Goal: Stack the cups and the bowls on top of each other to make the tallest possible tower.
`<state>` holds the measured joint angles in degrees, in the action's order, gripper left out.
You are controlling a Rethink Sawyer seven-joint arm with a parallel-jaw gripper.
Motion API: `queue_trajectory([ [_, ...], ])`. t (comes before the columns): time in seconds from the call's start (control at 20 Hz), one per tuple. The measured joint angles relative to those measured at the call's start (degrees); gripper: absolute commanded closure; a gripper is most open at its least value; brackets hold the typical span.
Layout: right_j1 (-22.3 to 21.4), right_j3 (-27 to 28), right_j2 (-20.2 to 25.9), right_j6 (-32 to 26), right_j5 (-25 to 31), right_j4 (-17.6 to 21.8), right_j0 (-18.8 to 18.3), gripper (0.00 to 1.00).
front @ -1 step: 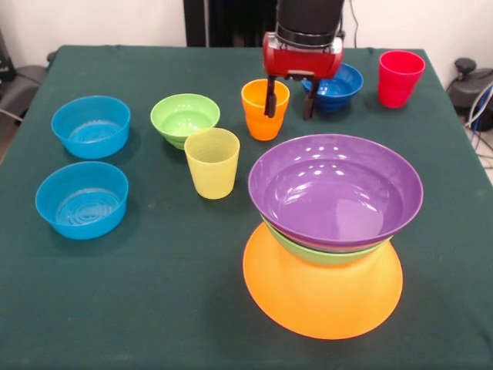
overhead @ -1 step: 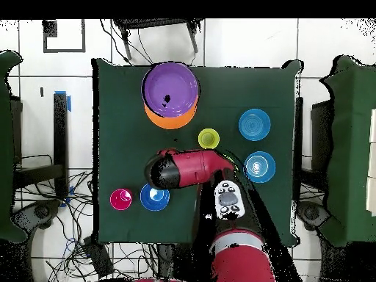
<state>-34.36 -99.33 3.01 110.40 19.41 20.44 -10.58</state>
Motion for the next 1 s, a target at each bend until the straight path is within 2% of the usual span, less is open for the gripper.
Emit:
queue_trajectory([
  [0.45,2.15,0.00,-7.96,0.19,-0.02,-0.04,7.11,0.00],
  [1.0,2.20,-0.09,-10.39,0.21,-0.02,-2.27,8.09,0.00],
])
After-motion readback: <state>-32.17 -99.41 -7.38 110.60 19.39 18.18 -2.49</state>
